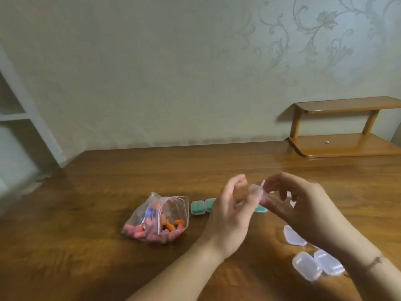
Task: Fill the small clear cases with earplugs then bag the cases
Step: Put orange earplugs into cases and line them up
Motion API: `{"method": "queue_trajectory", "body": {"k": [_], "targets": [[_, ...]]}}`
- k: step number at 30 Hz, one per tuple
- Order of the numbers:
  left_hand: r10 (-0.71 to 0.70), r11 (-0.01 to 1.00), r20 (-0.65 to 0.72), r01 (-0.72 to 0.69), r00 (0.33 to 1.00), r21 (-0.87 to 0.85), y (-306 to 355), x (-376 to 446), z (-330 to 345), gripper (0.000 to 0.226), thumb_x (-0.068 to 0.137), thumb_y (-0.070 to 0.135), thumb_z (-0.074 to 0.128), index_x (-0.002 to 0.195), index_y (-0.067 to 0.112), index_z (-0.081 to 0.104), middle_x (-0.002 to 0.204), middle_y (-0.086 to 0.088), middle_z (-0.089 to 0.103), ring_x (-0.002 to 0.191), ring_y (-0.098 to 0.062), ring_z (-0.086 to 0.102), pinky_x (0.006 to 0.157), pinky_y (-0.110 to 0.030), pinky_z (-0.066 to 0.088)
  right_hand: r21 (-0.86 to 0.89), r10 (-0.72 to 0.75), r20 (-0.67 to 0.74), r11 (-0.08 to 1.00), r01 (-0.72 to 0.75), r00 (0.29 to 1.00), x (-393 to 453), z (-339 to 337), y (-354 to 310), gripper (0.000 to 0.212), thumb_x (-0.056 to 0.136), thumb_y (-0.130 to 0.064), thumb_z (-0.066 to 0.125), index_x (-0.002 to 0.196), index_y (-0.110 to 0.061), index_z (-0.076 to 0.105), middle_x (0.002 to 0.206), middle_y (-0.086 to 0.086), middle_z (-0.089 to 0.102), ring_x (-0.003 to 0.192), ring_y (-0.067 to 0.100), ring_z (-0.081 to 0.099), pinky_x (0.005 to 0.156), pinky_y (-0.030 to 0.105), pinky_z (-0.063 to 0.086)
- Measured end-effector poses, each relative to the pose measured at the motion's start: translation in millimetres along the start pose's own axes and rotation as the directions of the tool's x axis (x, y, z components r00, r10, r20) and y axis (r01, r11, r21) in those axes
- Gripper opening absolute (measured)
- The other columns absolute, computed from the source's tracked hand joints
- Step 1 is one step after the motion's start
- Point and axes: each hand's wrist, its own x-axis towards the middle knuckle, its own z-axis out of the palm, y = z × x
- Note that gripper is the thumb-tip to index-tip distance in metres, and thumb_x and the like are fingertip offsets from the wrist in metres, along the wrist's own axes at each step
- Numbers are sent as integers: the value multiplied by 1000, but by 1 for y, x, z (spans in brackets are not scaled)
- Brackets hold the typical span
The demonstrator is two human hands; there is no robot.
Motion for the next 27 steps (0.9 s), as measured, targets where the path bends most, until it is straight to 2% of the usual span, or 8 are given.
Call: {"method": "queue_trajectory", "body": {"k": [2,3,5,9,14,19,23,27], "targets": [[-175,898,124,210,977,-388,3,-13,-19,44,90,51,61,116,15,66,116,-7,69,101,-13,67,93,-30,51,-66,-185,-21,981,184,982,-3,14,-13,24,77,-36,75,96,-38,62,89,-26,59,78,4,57,61,27,52],[-193,843,158,246,968,-478,1,-18,-28,38,92,37,60,114,7,68,108,-13,70,94,-18,68,86,-32,53,-103,-276,-38,957,271,960,-4,22,-17,27,77,-30,78,98,-38,63,92,-24,60,80,5,57,61,31,53],[-177,757,154,234,972,-610,-3,-28,-46,33,87,21,65,115,2,69,103,-18,70,90,-22,69,79,-31,56,-133,-416,-64,904,406,907,-1,36,-27,16,85,-29,71,101,-28,69,102,-17,67,86,11,60,65,33,54],[-97,652,66,113,993,-750,2,-36,-84,46,75,13,80,116,1,64,103,-21,71,91,-26,71,73,-30,60,-62,-495,-167,868,492,853,14,53,-60,13,88,-25,68,95,-14,71,104,-9,71,87,10,68,69,31,54],[7,646,-68,-57,998,-761,5,-28,-132,62,58,24,94,112,6,68,104,-20,71,91,-25,73,74,-31,60,-122,-555,-209,832,541,806,54,79,-100,12,91,-21,65,93,-10,70,101,-1,72,87,12,69,69,30,56],[-56,704,-176,-86,983,-705,-9,-28,-157,55,65,16,75,116,2,63,99,-22,72,86,-26,73,69,-28,60,-238,-555,-180,826,511,812,66,114,-110,23,98,-31,52,94,-15,68,97,-3,71,81,15,69,57,33,54],[-58,772,-115,-28,992,-635,-21,-28,-163,55,73,12,71,126,7,58,109,-23,72,100,-31,72,76,-30,59,-202,-522,-164,848,490,837,67,122,-109,18,94,-29,56,86,-15,65,83,-6,68,68,14,64,49,33,50],[44,940,53,-24,998,-341,-33,-28,-168,56,84,23,76,135,17,53,123,-12,68,118,-28,64,98,-46,52,106,-374,-87,918,382,923,70,118,-109,14,93,-33,52,91,-24,63,79,-12,62,68,9,59,53,35,49]]}}
